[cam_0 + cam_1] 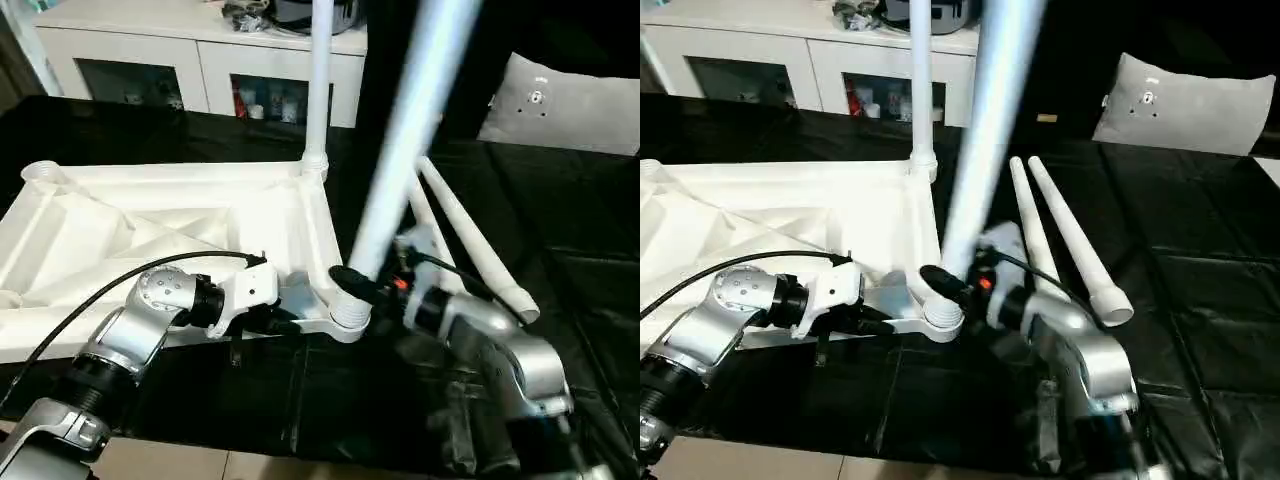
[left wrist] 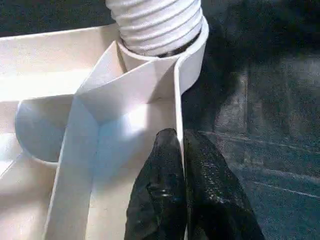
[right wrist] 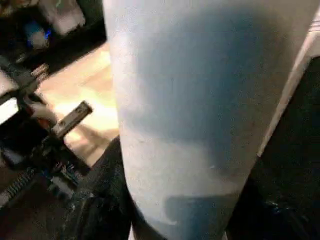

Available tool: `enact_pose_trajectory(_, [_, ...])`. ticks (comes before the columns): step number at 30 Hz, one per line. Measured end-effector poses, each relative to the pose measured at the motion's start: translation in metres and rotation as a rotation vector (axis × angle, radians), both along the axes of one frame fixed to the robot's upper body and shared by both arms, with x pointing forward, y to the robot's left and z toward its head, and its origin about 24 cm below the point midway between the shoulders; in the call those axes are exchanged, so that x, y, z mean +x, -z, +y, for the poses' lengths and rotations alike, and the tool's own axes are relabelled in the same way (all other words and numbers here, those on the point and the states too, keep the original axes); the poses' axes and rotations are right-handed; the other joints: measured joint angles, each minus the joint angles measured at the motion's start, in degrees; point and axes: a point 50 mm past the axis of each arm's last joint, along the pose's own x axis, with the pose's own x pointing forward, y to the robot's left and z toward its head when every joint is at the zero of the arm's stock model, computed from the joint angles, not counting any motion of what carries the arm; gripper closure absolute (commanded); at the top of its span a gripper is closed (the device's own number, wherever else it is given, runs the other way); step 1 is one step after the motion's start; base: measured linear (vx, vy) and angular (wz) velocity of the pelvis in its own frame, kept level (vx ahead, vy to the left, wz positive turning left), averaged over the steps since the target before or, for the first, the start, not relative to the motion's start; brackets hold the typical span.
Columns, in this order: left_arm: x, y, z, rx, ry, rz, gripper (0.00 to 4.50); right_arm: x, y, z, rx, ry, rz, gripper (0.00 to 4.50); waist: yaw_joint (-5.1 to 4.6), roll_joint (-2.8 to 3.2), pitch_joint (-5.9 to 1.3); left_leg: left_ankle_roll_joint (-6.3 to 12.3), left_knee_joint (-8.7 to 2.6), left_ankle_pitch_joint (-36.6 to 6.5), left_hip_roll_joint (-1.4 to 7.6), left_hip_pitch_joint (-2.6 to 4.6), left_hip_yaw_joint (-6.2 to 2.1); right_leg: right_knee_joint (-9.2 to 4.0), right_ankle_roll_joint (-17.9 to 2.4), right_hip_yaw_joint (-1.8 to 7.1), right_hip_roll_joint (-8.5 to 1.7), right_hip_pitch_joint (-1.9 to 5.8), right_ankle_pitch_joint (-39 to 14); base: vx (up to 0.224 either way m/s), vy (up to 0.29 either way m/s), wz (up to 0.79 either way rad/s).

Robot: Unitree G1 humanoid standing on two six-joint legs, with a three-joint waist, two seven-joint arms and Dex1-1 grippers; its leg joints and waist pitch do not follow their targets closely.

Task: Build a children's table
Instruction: Insert table leg to table base

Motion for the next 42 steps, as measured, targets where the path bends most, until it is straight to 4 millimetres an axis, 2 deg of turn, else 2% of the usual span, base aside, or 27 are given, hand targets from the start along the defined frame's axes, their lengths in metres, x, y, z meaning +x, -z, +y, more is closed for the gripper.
enact_pose_trajectory(4, [0.0,0.001,-0.001,-0.002,-0.001,0.003,4.5,-0.008,0.008,-0.001,0.071,0.083,-0.01,2.6,0.14,0.07,-0.06,-0.02,0.0,0.0,0.02,0.03,0.04,0.0,0.0,0.0,0.0,0.02,0.0,0.0,0.0,0.0])
enact_pose_trajectory(9, [0.0,0.001,-0.003,-0.003,0.002,0.002,4.5,-0.016,0.011,-0.004,0.071,0.111,-0.039,2.61,0.39,0.08,-0.09,-0.02,-0.01,0.0,0.01,0.05,0.05,-0.02,0.0,0.0,-0.01,0.04,0.0,0.0,0.0,0.0])
enact_pose_trajectory(11, [0.0,0.002,-0.003,-0.004,0.002,0.003,4.5,-0.02,0.013,-0.004,0.044,0.1,-0.06,2.61,0.42,0.14,-0.12,-0.02,-0.01,-0.01,0.01,0.05,0.06,-0.03,0.0,0.01,-0.01,0.04,0.0,0.0,0.0,0.0])
enact_pose_trajectory(16, [0.001,0.003,-0.002,-0.003,0.001,0.006,4.5,-0.023,0.008,0.003,-0.163,-0.015,-0.206,2.61,0.39,0.22,-0.24,-0.03,-0.02,0.0,0.02,0.23,0.06,-0.02,0.0,0.01,0.0,0.19,0.0,0.0,0.0,0.0])
enact_pose_trajectory(23, [0.0,0.004,-0.001,0.006,0.002,0.004,4.5,-0.021,0.007,0.005,-0.226,-0.078,-0.247,2.61,0.11,-0.14,-0.44,-0.02,-0.02,0.0,0.02,0.33,0.08,-0.02,0.01,0.03,-0.01,0.26,0.0,0.0,0.0,0.0])
enact_pose_trajectory(27, [0.0,0.004,0.0,0.013,0.014,0.013,4.5,-0.018,0.005,0.006,-0.252,-0.157,-0.241,2.61,-0.2,-0.53,-0.64,-0.02,-0.04,0.0,0.03,0.33,0.08,-0.03,0.01,0.03,0.0,0.27,0.0,0.0,0.0,0.0])
enact_pose_trajectory(31, [-0.002,0.004,0.001,0.02,0.042,0.024,4.5,-0.019,0.005,0.005,-0.255,-0.22,-0.22,2.61,-0.03,-0.97,-0.89,-0.01,-0.08,-0.01,0.03,0.32,0.08,-0.08,0.0,0.02,-0.01,0.27,-0.02,0.0,0.0,0.0])
enact_pose_trajectory(37, [0.006,0.0,0.002,0.061,0.109,0.034,4.5,-0.018,0.002,0.004,-0.269,-0.299,-0.194,2.61,0.44,-1.3,-0.72,-0.01,-0.1,-0.01,0.03,0.59,0.08,-0.09,0.02,0.03,-0.01,0.46,-0.03,0.0,0.0,0.0])
enact_pose_trajectory(42, [0.011,-0.005,0.007,0.095,0.126,0.017,4.5,-0.016,0.001,0.011,-0.255,-0.293,-0.196,2.61,0.15,-1.39,-0.41,-0.05,-0.24,0.01,0.03,0.85,0.09,-0.09,0.02,0.04,0.0,0.5,-0.03,0.0,0.0,0.0])
